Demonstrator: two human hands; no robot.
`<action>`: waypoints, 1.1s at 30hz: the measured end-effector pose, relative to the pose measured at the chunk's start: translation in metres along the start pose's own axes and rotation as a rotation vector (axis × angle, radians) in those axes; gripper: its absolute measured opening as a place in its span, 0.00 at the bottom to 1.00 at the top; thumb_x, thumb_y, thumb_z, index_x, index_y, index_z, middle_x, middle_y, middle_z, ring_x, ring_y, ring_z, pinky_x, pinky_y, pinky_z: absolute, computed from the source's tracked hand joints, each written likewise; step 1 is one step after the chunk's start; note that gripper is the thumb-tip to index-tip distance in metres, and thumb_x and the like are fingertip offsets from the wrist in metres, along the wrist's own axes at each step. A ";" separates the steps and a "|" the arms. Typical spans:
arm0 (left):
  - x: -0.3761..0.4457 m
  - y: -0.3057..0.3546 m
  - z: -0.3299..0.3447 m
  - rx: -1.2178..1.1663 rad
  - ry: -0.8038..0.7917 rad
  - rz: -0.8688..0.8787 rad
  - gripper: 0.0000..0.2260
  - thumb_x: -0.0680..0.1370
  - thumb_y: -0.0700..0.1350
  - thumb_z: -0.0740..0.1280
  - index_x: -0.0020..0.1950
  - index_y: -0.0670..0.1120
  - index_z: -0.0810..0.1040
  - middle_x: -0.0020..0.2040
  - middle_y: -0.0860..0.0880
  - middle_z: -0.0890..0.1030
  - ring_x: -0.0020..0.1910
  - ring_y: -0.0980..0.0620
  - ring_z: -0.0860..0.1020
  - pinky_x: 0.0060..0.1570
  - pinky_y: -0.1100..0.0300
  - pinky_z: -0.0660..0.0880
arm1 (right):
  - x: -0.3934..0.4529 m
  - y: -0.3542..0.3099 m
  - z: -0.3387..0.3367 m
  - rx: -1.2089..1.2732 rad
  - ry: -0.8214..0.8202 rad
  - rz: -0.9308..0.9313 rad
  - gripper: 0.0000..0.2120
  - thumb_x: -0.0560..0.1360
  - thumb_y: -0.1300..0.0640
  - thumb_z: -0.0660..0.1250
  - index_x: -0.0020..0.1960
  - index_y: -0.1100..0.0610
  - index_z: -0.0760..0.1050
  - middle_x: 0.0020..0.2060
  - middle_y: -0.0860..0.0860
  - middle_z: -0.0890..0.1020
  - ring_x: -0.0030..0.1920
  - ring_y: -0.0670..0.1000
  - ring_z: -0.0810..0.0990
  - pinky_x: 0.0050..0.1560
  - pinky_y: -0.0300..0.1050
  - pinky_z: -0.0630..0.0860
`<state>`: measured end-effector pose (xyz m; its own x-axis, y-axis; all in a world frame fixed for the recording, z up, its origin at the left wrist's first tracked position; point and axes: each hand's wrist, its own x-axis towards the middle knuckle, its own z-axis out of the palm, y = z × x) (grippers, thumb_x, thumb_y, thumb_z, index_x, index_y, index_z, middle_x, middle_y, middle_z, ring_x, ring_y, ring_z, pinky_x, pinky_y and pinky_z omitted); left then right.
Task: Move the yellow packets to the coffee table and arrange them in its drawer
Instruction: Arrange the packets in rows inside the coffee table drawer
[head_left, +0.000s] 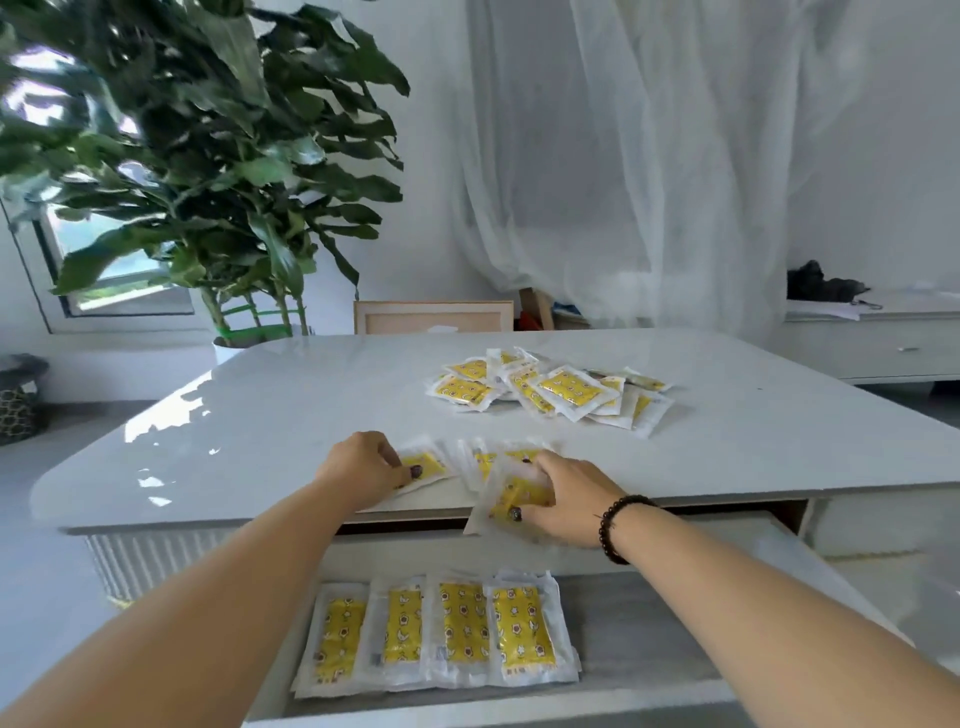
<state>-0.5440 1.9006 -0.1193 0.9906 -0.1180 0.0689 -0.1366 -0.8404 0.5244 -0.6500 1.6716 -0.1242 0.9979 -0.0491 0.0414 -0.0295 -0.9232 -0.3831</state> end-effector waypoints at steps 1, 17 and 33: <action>-0.003 -0.001 -0.003 0.021 -0.027 -0.029 0.16 0.72 0.56 0.72 0.53 0.48 0.78 0.56 0.47 0.78 0.53 0.47 0.74 0.52 0.58 0.73 | -0.003 -0.002 0.000 0.009 -0.005 0.006 0.09 0.75 0.48 0.66 0.46 0.48 0.65 0.44 0.47 0.73 0.39 0.47 0.71 0.36 0.41 0.68; -0.009 0.048 -0.009 -0.788 -0.178 -0.067 0.10 0.73 0.43 0.74 0.50 0.39 0.80 0.42 0.43 0.83 0.39 0.47 0.80 0.41 0.58 0.76 | 0.014 0.040 -0.023 0.925 -0.117 0.095 0.12 0.73 0.68 0.69 0.55 0.57 0.77 0.53 0.57 0.83 0.56 0.56 0.81 0.62 0.56 0.75; 0.004 0.062 0.040 -0.826 -0.267 0.042 0.11 0.72 0.41 0.75 0.51 0.38 0.82 0.43 0.43 0.86 0.41 0.45 0.84 0.44 0.53 0.81 | 0.064 0.063 -0.011 0.943 0.469 0.396 0.18 0.71 0.67 0.64 0.54 0.46 0.75 0.46 0.52 0.82 0.38 0.51 0.79 0.38 0.41 0.77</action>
<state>-0.5483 1.8273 -0.1203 0.9365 -0.3477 -0.0449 -0.0243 -0.1920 0.9811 -0.5886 1.6057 -0.1358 0.8018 -0.5969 0.0286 -0.0864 -0.1630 -0.9828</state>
